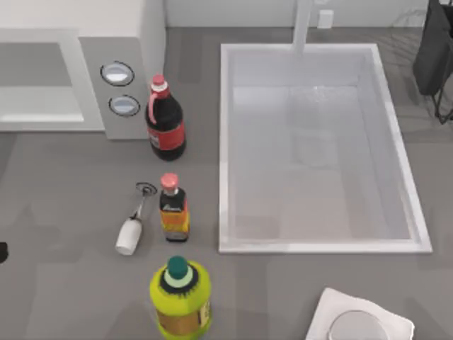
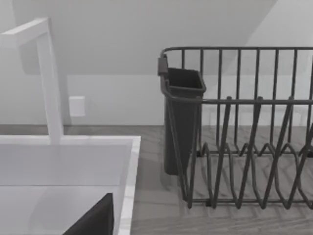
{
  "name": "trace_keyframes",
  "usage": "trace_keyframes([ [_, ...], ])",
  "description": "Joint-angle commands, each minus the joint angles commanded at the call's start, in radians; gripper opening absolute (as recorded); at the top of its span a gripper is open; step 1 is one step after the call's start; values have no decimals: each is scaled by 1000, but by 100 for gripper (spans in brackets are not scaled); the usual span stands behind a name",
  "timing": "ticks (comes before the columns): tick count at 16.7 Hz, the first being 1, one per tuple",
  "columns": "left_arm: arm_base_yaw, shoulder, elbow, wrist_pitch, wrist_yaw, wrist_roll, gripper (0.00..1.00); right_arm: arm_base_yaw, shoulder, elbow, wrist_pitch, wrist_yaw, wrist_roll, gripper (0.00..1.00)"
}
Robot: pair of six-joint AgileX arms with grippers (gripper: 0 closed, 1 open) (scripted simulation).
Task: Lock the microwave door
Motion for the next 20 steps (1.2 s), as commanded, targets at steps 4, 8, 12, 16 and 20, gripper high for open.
trace_keyframes([
  [4,227,264,236,-123,115,185,0,0,0,0,0,0,0,100],
  [8,487,644,534,-283,259,400,0,0,0,0,0,0,0,100],
  [12,713,1060,839,-449,404,596,0,0,0,0,0,0,0,100],
  [16,877,1413,1101,-593,525,740,0,0,0,0,0,0,0,100],
  [20,946,1615,1262,-688,601,819,0,0,0,0,0,0,0,100],
])
